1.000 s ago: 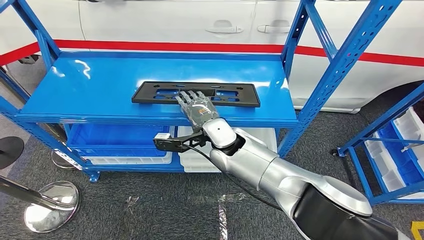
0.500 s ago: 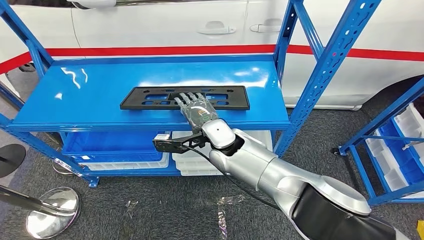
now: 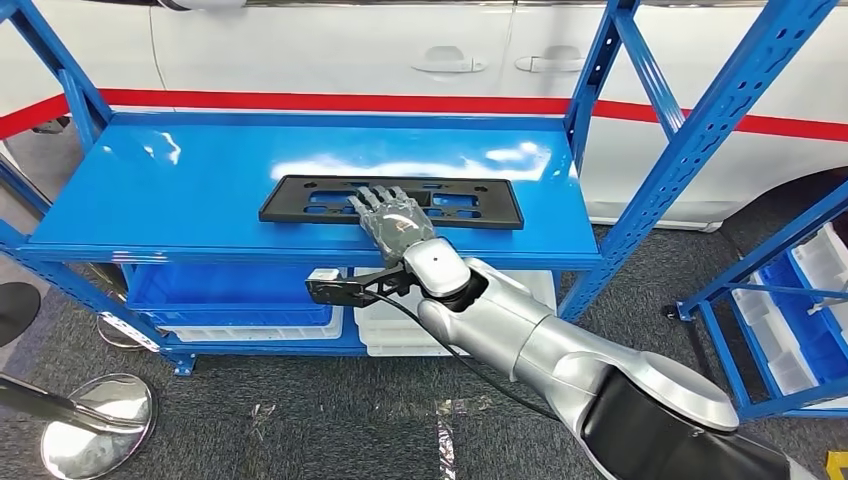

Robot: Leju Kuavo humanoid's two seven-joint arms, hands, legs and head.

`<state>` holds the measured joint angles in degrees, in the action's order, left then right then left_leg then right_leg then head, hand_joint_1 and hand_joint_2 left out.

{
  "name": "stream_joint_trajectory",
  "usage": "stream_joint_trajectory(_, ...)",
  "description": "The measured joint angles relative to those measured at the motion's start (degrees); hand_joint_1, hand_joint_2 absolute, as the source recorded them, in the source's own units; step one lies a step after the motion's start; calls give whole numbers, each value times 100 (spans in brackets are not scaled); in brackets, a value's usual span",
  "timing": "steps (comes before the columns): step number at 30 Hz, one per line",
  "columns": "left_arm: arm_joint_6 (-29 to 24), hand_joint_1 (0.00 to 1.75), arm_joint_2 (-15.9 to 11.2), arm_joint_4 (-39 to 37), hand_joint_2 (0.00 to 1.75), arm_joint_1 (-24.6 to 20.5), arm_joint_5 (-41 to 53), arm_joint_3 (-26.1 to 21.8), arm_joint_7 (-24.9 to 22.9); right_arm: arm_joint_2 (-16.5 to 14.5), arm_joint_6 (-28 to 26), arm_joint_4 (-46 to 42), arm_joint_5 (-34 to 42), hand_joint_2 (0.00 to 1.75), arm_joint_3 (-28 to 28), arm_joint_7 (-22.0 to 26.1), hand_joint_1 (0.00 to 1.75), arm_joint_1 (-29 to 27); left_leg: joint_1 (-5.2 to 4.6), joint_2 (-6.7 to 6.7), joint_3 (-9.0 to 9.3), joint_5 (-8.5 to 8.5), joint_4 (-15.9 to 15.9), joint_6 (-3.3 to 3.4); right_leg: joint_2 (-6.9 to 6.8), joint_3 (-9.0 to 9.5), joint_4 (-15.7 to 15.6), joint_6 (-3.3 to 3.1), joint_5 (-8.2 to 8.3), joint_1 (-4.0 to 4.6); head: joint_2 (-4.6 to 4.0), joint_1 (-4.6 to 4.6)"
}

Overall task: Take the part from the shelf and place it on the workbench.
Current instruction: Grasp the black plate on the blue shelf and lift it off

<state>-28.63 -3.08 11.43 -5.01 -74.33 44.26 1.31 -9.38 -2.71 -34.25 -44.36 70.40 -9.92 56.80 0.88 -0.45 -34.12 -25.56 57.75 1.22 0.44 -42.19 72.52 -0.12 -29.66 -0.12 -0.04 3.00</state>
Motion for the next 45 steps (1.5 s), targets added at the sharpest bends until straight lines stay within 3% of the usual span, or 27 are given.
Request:
stream_joint_trajectory(2, 1, 0, 1, 0, 0, 1, -4, 0, 3, 1, -1, 14, 6, 175, 0, 0, 0, 3, -8, -10, 49, -45, 10, -22, 2, 330, -773, -62, 420, 17, 0, 2)
stream_joint_trajectory(4, 2, 0, 4, 0, 0, -3, -5, 0, 6, 2, -5, 22, 13, 175, 0, 0, 0, 7, -24, -17, 65, -78, 23, -68, 9, 576, -1291, -110, 568, 45, 0, 6)
stream_joint_trajectory(7, 1, 0, 8, 0, 0, -2, -6, 0, 7, 7, -14, 46, 15, 175, 0, -8, 0, 9, -18, -12, 66, -103, 7, -156, 28, 639, -1400, -149, 546, 47, 0, 5)
stream_joint_trajectory(9, -1, 0, 11, 0, 0, -1, -7, 0, 7, 10, -17, 59, 15, 175, 0, -18, 0, 15, -11, 2, -5, -231, 189, -216, 28, 690, -1450, -186, 549, 12, 0, 18)
stream_joint_trajectory(12, -1, 0, 7, 0, 0, -5, -7, -2, 5, 13, -19, 77, 17, 175, 0, -26, 0, 0, 5, 13, -521, -651, 1193, -291, 18, 735, -1465, -233, 523, 1, 0, 39)
stream_joint_trajectory(13, -1, 0, 5, 0, 0, -1, -6, -2, 3, 15, -21, 86, 20, 175, 0, -29, 0, -14, 9, 13, -691, -709, 1476, -306, 20, 743, -1462, -241, 511, 2, 0, 39)
stream_joint_trajectory(14, 0, 0, 4, 0, 0, 7, -7, -2, -2, 17, -24, 95, 27, 175, 0, -32, 0, -26, 13, 14, -774, -657, 1567, -317, 24, 754, -1457, -242, 497, 2, 0, 39)
stream_joint_trajectory(15, 1, 0, 4, 0, 0, 14, -7, -2, -5, 19, -28, 103, 34, 175, 0, -33, 0, -34, 20, 15, -743, -494, 1425, -323, 32, 769, -1447, -237, 478, -2, 0, 39)
stream_joint_trajectory(17, 2, 0, 2, 0, 0, 20, -7, -2, -11, 22, -44, 111, 49, 175, 0, -34, 0, -39, 32, 19, -450, -69, 718, -323, 46, 807, -1417, -208, 426, -11, 0, 38)
stream_joint_trajectory(19, 3, 0, -2, 0, 0, 8, -6, -2, -14, 26, -63, 118, 57, 175, 0, -34, 0, -33, 14, 14, -200, 94, 182, -286, 48, 810, -1390, -159, 382, 6, 0, 43)
stream_joint_trajectory(23, 4, 0, -1, 0, 0, 6, -7, -2, -30, 31, -84, 127, 69, 175, 0, -33, 0, -47, 6, -2, -139, 48, 62, -149, 46, 797, -1374, -75, 351, 32, 0, 31)
stream_joint_trajectory(25, 3, 0, 5, 0, 0, 22, -7, -2, -42, 32, -93, 133, 72, 175, 0, -33, 0, -50, 19, 4, -89, 32, 46, -93, 30, 715, -1143, -24, 211, 26, 0, 22)
stream_joint_trajectory(28, 2, 0, 7, 0, 0, 16, -7, -2, -48, 36, -100, 144, 74, 175, 0, -34, 0, -75, 6, 10, -45, -2, 44, -36, 4, 186, -134, 13, -173, 13, 0, -2)
stream_joint_trajectory(29, 1, 0, 4, 0, 0, 13, -7, -2, -48, 37, -101, 152, 74, 175, 0, -33, 0, -98, -4, 9, -37, -11, 44, -24, 2, 16, 125, 4, -214, 14, 0, -4)
stream_joint_trajectory(30, -1, 0, 1, 0, 0, 12, -7, -2, -48, 39, -101, 163, 74, 175, 0, -33, 0, -124, -16, 5, -22, -24, 45, -14, 2, -63, 183, -18, -143, 19, 0, -4)
stream_joint_trajectory(31, -3, 0, -2, 0, 0, 13, -7, -3, -48, 40, -101, 173, 74, 175, 0, -33, 0, -143, -29, 1, -1, -38, 45, -9, 3, -27, 13, -54, 26, 31, 0, -3)
stream_joint_trajectory(33, -7, 0, 1, 0, 0, 16, -7, -3, -50, 42, -101, 185, 74, 175, 0, -33, 0, -152, -47, -6, 49, -71, 39, -9, 4, 263, -714, -165, 436, 74, 0, -2)
stream_joint_trajectory(34, -9, 0, 3, 0, 0, 13, -8, -3, -51, 42, -102, 187, 74, 175, 0, -33, 0, -144, -59, -8, 59, -87, 42, -24, 3, 413, -1045, -204, 548, 94, 0, -3)
stream_joint_trajectory(35, -11, 0, 5, 0, 0, 10, -9, -2, -52, 42, -102, 188, 74, 175, 0, -33, 0, -138, -55, -8, 61, -96, 38, -44, 5, 511, -1250, -229, 591, 112, 0, -4)
stream_joint_trajectory(38, -22, 0, -2, 0, 0, 5, -16, -3, -52, 44, -103, 199, 72, 175, 0, -33, 0, -137, -43, 0, 66, -119, 31, -133, 17, 601, -1396, -239, 581, 106, 0, -12)
stream_joint_trajectory(39, -22, 0, -2, 0, 0, 10, -18, -4, -51, 45, -103, 203, 69, 175, 0, -34, 0, -135, -48, 5, 54, -168, 87, -162, 19, 634, -1430, -250, 584, 84, 0, -8)
stream_joint_trajectory(41, -22, 0, -1, 0, 0, 13, -22, -4, -48, 45, -99, 207, 60, 175, 0, -34, 0, -123, -38, 16, -131, -395, 490, -213, 15, 693, -1479, -275, 587, 46, 0, 11)
stream_joint_trajectory(43, -26, 0, -1, 0, 0, 3, -22, -7, -50, 51, -87, 216, 47, 175, 0, -45, 0, -129, -24, 16, -545, -690, 1255, -252, 12, 706, -1482, -295, 572, 51, 0, 23)
stream_joint_trajectory(45, -34, 0, -3, 0, 0, 9, -23, -9, -56, 65, -69, 231, 32, 175, 0, -68, 0, -159, -20, 17, -818, -704, 1657, -273, 18, 720, -1477, -302, 554, 58, 0, 22)
